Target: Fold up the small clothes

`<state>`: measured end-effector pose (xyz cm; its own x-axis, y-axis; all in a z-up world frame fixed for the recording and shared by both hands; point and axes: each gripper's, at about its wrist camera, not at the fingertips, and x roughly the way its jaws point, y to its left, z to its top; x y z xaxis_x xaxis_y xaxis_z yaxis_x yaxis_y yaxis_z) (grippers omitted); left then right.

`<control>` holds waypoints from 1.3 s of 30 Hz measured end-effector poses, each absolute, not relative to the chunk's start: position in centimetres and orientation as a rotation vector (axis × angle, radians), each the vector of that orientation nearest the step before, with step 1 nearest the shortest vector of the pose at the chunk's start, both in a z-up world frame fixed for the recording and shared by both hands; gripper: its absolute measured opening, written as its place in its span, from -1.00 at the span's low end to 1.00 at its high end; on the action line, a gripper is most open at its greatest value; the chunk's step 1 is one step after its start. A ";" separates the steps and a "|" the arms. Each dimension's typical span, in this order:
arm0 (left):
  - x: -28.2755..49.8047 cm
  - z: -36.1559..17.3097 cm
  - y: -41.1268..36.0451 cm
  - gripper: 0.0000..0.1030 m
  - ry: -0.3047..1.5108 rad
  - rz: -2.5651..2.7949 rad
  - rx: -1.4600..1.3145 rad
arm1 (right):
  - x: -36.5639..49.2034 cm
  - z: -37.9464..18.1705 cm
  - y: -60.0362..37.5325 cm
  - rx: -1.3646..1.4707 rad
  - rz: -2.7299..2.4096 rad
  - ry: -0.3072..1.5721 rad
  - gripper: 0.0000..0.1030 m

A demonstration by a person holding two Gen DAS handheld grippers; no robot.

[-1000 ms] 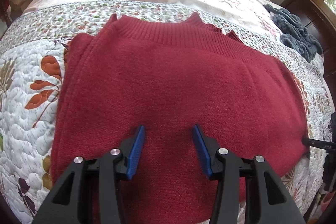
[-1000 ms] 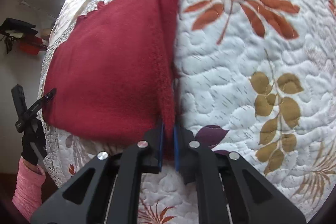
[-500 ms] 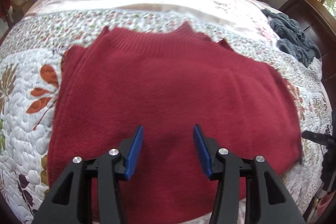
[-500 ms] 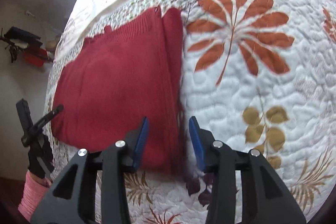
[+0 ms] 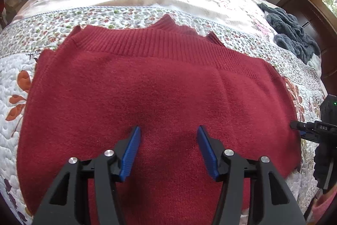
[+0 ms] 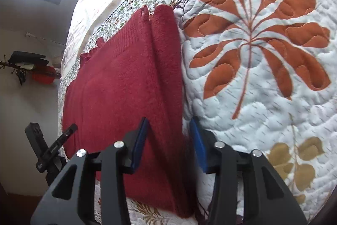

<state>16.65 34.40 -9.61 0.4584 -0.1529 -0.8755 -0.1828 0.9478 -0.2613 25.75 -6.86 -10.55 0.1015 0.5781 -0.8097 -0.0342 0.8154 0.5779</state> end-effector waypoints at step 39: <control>14.3 -6.6 38.4 0.11 1.052 -0.023 -0.436 | 24.3 0.3 8.2 0.194 0.602 1.312 -0.75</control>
